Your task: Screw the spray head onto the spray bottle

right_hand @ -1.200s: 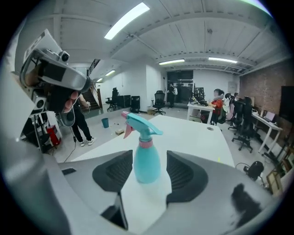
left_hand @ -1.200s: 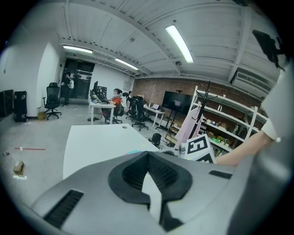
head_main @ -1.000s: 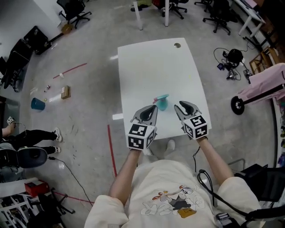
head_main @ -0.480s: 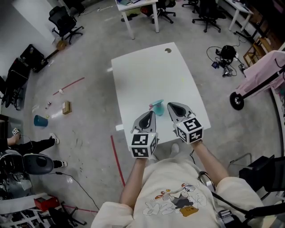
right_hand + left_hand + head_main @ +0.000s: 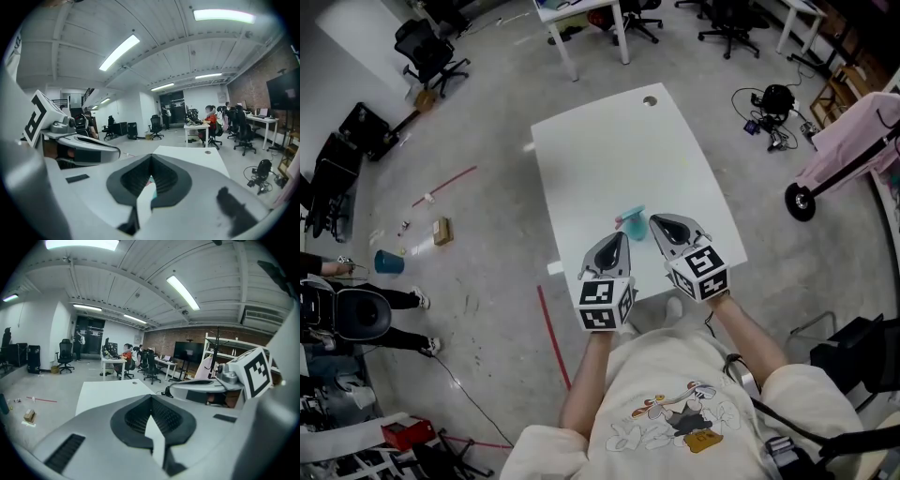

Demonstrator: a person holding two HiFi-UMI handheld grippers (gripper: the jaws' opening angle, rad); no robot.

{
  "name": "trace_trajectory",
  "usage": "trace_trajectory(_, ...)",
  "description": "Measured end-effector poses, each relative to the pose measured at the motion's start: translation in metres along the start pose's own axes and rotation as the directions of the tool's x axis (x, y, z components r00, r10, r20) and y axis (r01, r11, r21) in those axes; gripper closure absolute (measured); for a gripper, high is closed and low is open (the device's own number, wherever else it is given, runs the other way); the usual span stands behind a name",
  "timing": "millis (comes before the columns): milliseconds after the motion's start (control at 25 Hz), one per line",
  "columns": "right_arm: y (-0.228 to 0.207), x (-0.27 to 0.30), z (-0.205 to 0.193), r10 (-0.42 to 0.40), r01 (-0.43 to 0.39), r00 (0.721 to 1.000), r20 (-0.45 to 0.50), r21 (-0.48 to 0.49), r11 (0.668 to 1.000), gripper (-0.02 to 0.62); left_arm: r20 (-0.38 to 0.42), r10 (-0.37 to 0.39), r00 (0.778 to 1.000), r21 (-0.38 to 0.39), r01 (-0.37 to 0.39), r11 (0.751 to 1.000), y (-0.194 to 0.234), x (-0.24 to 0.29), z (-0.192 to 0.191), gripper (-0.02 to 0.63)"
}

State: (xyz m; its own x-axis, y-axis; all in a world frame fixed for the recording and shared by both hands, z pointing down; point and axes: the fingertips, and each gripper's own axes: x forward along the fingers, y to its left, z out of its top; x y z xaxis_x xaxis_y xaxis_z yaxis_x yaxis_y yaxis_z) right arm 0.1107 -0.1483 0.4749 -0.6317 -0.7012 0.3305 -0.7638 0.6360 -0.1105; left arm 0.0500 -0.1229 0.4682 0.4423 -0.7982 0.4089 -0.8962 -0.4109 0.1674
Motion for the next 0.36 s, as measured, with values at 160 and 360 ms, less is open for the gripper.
trace_trajectory(160,0.006,-0.001,0.001,0.008,-0.008,1.000,-0.003,-0.006,1.000,0.591,0.000,-0.008,1.000,0.001,0.008,1.000,-0.002,-0.001,0.002,0.601)
trace_trajectory(360,0.011,0.001,0.003,0.011,-0.011,1.000,-0.004,-0.005,1.000,0.591,-0.001,-0.005,1.000,0.000,0.005,1.000,0.002,-0.005,0.002,0.601)
